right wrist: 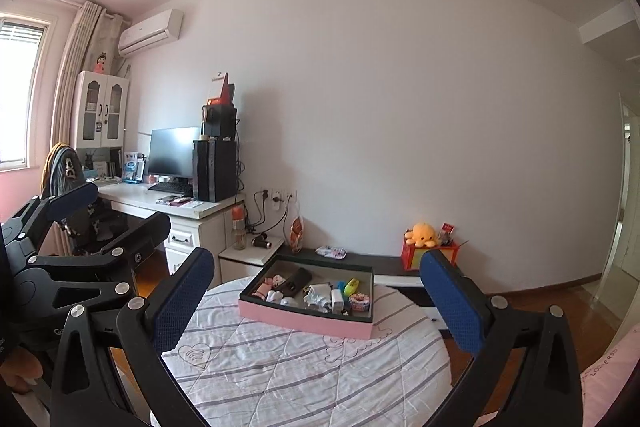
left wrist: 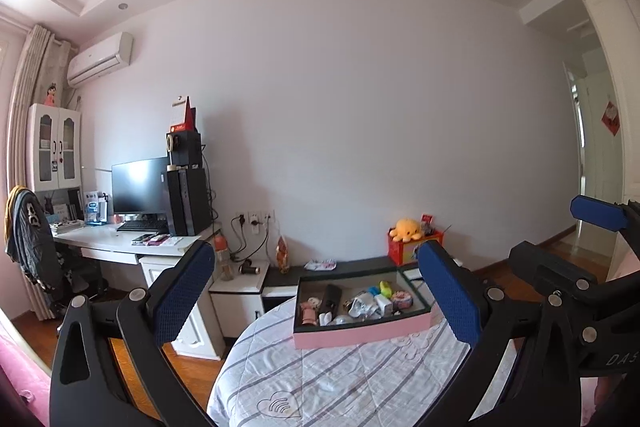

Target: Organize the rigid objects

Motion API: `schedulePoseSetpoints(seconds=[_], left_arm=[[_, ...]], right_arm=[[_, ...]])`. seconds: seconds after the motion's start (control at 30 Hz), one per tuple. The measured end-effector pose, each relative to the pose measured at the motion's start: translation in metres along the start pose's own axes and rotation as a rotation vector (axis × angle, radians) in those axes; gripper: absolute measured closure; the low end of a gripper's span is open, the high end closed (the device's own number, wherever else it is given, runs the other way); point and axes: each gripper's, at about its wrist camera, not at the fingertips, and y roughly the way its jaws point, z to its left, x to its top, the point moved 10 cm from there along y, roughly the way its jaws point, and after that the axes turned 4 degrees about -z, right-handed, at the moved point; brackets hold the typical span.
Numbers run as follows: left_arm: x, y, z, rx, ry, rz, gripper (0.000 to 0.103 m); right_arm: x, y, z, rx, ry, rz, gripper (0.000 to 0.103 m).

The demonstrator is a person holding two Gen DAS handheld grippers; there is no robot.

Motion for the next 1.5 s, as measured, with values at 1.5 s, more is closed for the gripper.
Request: schedulePoseSetpoints(seconds=[1.5], left_arm=[[0.006, 0.003, 0.0, 0.047, 0.004, -0.043, 0.0]], right_arm=[[0.004, 0.002, 0.005, 0.005, -0.052, -0.043, 0.0]])
